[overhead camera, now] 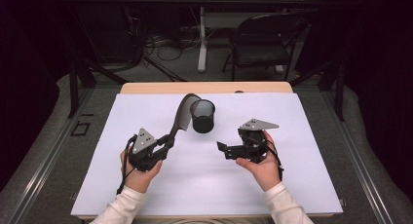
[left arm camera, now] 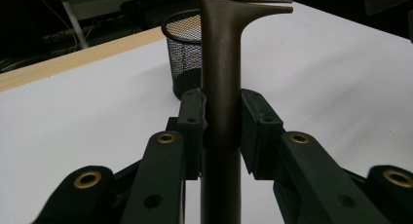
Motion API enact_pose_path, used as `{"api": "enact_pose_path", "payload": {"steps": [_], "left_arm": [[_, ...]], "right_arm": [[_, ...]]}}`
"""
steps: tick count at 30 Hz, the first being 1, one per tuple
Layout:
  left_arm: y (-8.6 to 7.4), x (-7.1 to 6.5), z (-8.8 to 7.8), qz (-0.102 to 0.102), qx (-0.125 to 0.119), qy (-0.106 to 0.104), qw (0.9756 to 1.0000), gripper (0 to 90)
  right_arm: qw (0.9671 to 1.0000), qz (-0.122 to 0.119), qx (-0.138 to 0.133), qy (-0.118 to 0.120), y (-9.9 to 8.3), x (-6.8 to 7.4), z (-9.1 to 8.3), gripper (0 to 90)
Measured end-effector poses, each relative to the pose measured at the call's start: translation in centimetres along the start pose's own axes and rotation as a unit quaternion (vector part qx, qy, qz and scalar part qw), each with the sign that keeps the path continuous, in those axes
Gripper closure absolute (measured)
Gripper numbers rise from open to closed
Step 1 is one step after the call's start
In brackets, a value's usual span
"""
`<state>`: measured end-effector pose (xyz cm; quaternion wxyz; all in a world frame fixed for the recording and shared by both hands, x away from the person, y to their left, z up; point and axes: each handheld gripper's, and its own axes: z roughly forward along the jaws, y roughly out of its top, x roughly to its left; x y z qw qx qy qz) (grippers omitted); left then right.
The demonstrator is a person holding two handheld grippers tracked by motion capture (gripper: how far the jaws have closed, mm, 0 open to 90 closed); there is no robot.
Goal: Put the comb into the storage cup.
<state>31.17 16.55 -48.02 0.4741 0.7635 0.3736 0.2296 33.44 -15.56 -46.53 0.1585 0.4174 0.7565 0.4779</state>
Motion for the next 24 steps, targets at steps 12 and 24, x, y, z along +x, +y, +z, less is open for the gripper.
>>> {"api": "enact_pose_path", "payload": {"steps": [12,24], "left_arm": [[-0.1,0.1,-0.1,0.000,-0.001,0.000,1.0000,72.5],[-0.2,0.0,0.0,0.003,-0.004,0.001,1.0000,72.5]], "right_arm": [[0.9997,0.011,-0.012,0.016,1.6,0.8,1.0,12.6],[0.9989,0.023,-0.025,0.033,2.2,1.0,1.3,14.6]]}}
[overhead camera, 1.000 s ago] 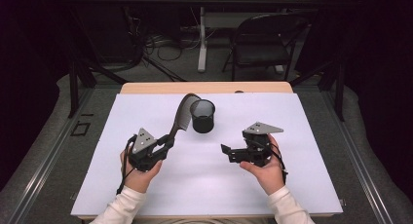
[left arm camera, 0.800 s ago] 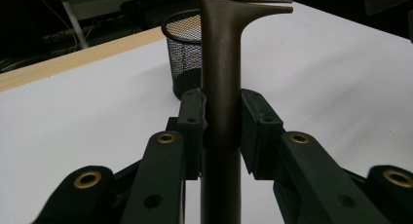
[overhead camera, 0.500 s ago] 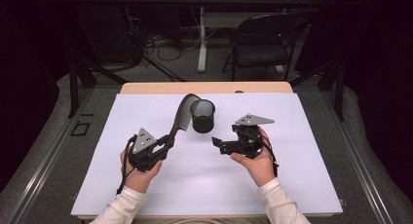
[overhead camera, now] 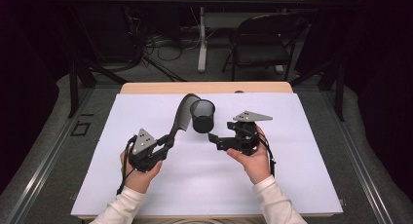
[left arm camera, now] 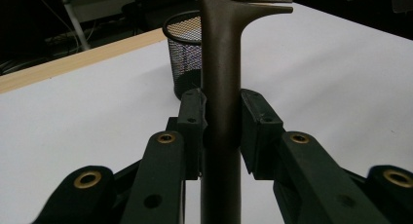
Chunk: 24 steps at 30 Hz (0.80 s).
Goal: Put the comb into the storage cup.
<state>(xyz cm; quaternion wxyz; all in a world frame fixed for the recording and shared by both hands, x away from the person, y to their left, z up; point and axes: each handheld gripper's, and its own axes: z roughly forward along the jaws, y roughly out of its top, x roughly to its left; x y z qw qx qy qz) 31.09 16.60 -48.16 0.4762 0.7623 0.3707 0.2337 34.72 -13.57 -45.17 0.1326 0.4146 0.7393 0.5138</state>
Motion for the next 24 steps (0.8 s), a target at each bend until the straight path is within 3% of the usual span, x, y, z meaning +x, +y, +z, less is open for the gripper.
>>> {"api": "enact_pose_path", "payload": {"steps": [14,19,24], "left_arm": [[-0.3,-0.6,0.3,0.009,-0.001,0.000,1.0000,72.5],[-0.5,-1.0,0.6,0.013,-0.001,-0.003,0.9999,72.5],[-0.7,-1.3,0.7,0.017,0.002,-0.005,0.9998,72.5]], "right_arm": [[0.9995,0.020,-0.020,0.015,-0.4,-0.2,-0.1,16.6],[0.9977,0.049,-0.034,0.032,-0.6,-0.4,-0.2,17.2],[0.9952,0.073,-0.050,0.042,-0.7,-0.7,-0.5,23.2]]}}
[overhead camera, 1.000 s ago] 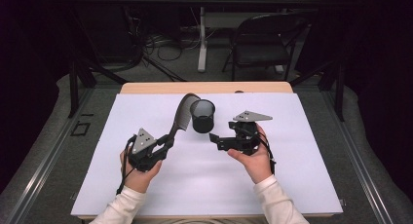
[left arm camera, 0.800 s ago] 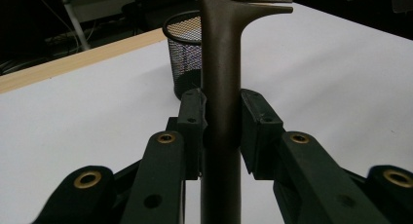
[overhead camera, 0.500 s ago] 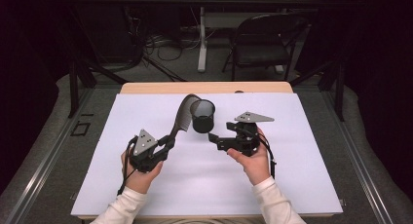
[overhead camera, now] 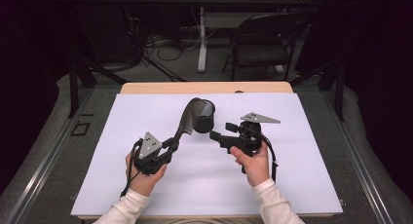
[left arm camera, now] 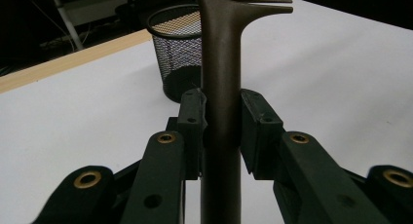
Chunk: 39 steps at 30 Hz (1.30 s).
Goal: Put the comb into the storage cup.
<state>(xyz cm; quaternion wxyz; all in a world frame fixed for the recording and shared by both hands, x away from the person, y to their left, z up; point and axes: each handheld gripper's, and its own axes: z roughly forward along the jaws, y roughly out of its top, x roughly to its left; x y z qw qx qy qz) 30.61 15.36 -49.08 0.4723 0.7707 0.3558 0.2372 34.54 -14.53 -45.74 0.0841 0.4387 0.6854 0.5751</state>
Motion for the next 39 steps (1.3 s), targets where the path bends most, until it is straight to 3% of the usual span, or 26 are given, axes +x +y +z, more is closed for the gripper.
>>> {"api": "enact_pose_path", "payload": {"steps": [10,18,21,39], "left_arm": [[-0.5,-1.0,0.7,0.013,0.009,-0.007,0.9999,72.5],[-0.6,-1.5,0.9,0.021,0.013,-0.011,0.9996,72.5],[-0.7,-1.7,0.9,0.022,0.013,-0.013,0.9996,72.5],[-1.0,-3.0,1.3,0.038,0.020,-0.029,0.9987,72.5]], "right_arm": [[0.9998,0.010,-0.014,0.013,-0.1,-0.1,-0.3,33.0],[0.9989,0.031,-0.011,0.035,-0.2,-0.1,-0.3,36.4],[0.9991,0.031,-0.013,0.025,-0.3,0.0,-0.3,36.7],[0.9974,0.062,-0.020,0.030,-0.5,-0.6,-0.6,42.6]]}}
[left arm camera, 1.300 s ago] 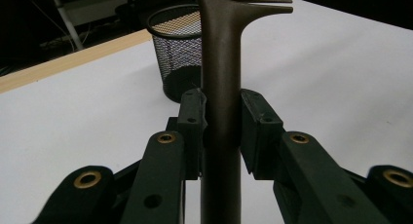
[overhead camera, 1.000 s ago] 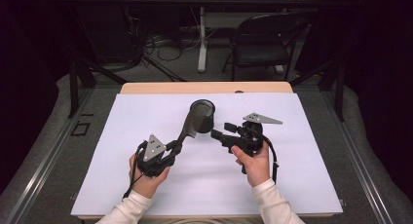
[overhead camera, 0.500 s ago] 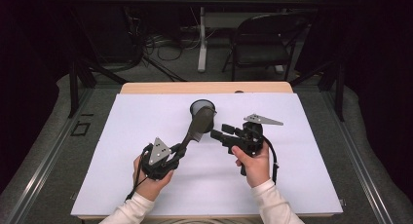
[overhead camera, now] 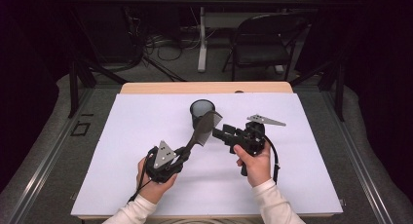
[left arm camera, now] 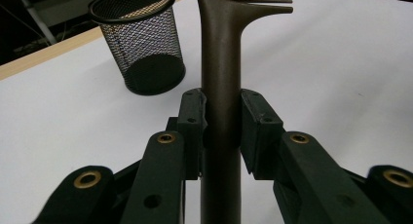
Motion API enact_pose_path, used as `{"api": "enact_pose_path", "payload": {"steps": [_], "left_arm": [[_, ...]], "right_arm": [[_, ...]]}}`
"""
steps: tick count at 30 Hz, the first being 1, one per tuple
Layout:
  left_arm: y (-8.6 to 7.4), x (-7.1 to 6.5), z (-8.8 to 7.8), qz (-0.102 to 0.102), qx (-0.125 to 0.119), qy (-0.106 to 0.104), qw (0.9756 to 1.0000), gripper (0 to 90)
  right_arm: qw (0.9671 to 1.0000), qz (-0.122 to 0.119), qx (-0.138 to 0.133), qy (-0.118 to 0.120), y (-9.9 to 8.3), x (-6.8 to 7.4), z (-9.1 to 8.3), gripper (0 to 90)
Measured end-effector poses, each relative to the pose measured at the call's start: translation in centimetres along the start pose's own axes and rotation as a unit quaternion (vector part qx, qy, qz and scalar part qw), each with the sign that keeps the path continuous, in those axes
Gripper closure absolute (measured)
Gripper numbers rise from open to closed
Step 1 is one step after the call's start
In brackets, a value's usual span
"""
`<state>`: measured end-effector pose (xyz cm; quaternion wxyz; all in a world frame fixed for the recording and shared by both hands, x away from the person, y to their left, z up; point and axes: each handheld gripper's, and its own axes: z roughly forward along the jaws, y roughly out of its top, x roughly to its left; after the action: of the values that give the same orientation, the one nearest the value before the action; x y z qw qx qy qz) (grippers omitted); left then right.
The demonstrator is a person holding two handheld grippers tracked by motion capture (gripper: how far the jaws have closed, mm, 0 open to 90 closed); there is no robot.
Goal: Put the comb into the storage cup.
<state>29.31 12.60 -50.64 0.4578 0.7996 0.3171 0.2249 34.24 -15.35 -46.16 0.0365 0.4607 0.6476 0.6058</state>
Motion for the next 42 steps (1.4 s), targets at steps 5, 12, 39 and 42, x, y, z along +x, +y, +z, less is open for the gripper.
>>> {"api": "enact_pose_path", "payload": {"steps": [5,12,39,42], "left_arm": [[0.0,-0.2,0.0,0.003,0.000,-0.003,1.0000,72.5],[-0.1,-0.8,0.2,0.007,0.001,-0.010,0.9999,72.4],[-0.3,-2.1,0.7,0.022,0.008,-0.027,0.9993,72.5],[-0.3,-2.1,0.7,0.022,0.009,-0.027,0.9993,72.4]], "right_arm": [[0.9999,0.010,-0.006,0.006,-0.2,-0.2,0.0,46.3],[0.9998,0.017,-0.008,0.011,-0.3,-0.2,0.1,51.3],[0.9990,0.042,0.002,0.015,-0.7,-0.7,0.1,70.3],[0.9987,0.049,0.003,0.016,-0.7,-0.8,0.2,71.7]]}}
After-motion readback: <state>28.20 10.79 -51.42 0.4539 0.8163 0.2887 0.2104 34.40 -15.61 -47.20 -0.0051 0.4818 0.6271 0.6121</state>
